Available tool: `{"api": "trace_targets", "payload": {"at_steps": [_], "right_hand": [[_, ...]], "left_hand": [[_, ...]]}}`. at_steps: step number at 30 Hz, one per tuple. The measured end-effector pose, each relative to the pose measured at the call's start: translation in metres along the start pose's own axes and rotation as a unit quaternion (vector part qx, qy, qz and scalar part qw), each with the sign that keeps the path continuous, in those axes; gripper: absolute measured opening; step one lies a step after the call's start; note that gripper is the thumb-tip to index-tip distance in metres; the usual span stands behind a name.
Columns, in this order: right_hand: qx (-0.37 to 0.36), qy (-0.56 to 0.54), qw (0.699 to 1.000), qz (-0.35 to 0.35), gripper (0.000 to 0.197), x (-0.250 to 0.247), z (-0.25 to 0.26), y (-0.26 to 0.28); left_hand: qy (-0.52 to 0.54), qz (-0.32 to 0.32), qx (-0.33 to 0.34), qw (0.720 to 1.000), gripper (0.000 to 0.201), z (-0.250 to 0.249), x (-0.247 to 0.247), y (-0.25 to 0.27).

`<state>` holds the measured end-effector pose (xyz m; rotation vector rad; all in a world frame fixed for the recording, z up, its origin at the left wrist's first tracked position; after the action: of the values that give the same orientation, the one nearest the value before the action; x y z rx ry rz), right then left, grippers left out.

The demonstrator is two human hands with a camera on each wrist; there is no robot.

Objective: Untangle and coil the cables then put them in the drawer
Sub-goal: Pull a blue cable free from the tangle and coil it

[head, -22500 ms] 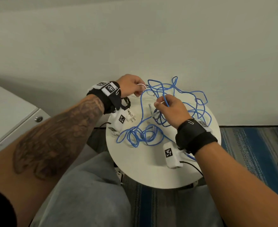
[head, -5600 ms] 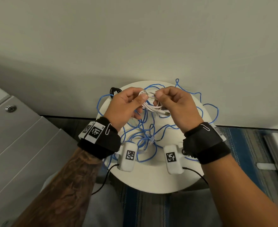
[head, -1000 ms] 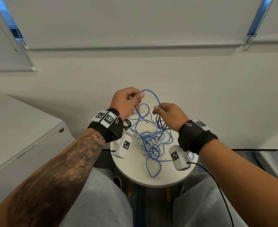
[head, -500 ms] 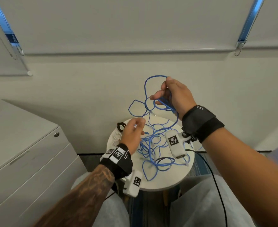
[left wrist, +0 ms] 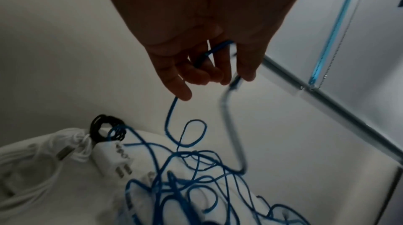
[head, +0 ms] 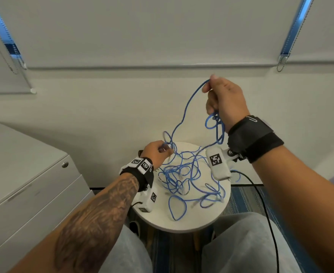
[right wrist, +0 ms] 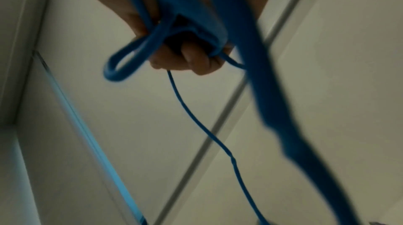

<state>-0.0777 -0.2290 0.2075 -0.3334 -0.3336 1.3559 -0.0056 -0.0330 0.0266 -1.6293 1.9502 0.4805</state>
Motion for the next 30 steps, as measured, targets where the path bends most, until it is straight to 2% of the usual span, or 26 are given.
{"api": "trace_targets", "payload": {"at_steps": [4,7,10,13,15,17,20,22,26,30], "right_hand": [[-0.037,-0.033,0.995,-0.09,0.04,-0.014,0.003,-0.007],[-0.046,-0.074,0.984,-0.156,0.04,-0.02,0.001,-0.008],[-0.036,-0.067,0.979,-0.189,0.036,-0.025,-0.01,-0.007],[-0.009,-0.007,0.99,-0.142,0.021,-0.022,-0.036,-0.003],[0.019,0.03,0.995,-0.089,0.019,-0.013,-0.055,0.003],[0.056,0.075,0.995,-0.028,0.022,-0.001,-0.071,0.011],[0.122,0.144,0.98,0.062,0.034,0.015,-0.087,0.025],[0.124,0.145,0.979,0.075,0.043,0.022,-0.09,0.031],[0.057,0.033,0.998,-0.023,0.038,0.025,-0.071,0.02],[0.01,-0.023,0.991,-0.131,0.035,0.008,-0.044,-0.001]], "left_hand": [[-0.002,0.026,-0.045,0.999,0.023,0.017,0.009,0.0],[0.023,0.054,-0.093,0.994,0.037,0.021,0.01,0.003],[0.074,0.057,-0.134,0.986,0.032,0.021,0.007,0.005],[0.139,0.016,-0.088,0.986,0.029,0.009,0.0,0.007],[0.189,0.006,-0.065,0.98,0.032,-0.002,-0.003,0.005],[0.21,0.014,-0.05,0.976,0.033,-0.01,-0.005,0.003],[0.244,0.042,-0.061,0.967,0.026,-0.018,-0.007,0.003],[0.25,0.057,-0.083,0.963,0.024,-0.019,-0.007,0.004],[0.215,0.078,-0.155,0.961,0.027,0.0,-0.002,0.001],[0.19,0.097,-0.253,0.944,0.038,0.034,0.006,0.008]]}}
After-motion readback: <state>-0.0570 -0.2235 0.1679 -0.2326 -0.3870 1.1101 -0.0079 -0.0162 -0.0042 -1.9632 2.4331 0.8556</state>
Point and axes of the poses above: each hand's wrist, its own y-axis away from the middle knuckle, its own x-axis out of the palm, z = x × y, the point moved 3 cm from there along -y, towards the middle knuckle, and after that the axes turned 2 degrees about -y, right-handed, at the moved point
